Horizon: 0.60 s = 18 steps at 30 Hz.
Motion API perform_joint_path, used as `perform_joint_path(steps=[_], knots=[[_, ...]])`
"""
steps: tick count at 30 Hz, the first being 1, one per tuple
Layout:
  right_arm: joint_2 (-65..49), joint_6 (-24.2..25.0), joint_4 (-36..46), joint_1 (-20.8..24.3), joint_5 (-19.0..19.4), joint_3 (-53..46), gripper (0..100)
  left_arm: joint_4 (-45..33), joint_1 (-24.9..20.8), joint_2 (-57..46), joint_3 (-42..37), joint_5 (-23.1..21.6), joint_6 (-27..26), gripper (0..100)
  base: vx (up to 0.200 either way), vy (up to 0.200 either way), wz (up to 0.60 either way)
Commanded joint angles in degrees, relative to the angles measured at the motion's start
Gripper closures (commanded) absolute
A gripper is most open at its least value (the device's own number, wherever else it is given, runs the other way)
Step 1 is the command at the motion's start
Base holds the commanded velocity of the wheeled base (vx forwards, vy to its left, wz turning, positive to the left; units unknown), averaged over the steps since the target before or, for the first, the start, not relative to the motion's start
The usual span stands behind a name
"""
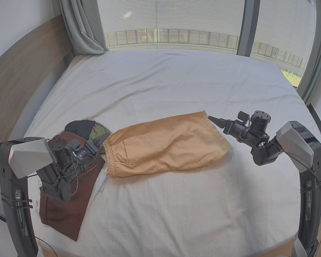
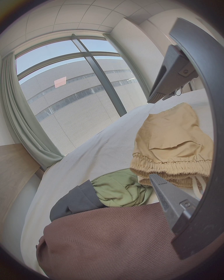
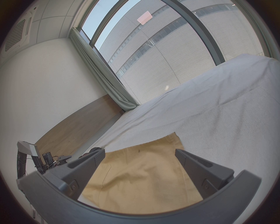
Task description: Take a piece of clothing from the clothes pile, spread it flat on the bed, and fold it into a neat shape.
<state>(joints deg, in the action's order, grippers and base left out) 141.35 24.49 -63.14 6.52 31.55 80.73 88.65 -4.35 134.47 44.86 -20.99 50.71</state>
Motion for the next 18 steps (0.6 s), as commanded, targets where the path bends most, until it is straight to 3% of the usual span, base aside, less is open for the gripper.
perform_joint_path(steps=[1,18], knots=[[-1.25,0.03,-0.59,0.16,0.00,-2.15,0,0.03,-0.22,-0.53,-0.21,-0.01,0.00,0,0.000,0.000,0.00],[-9.07,0.82,-8.23,5.26,-1.05,-19.03,0,0.03,-0.39,-5.19,-3.20,-1.77,-0.26,0,0.000,0.000,0.00]])
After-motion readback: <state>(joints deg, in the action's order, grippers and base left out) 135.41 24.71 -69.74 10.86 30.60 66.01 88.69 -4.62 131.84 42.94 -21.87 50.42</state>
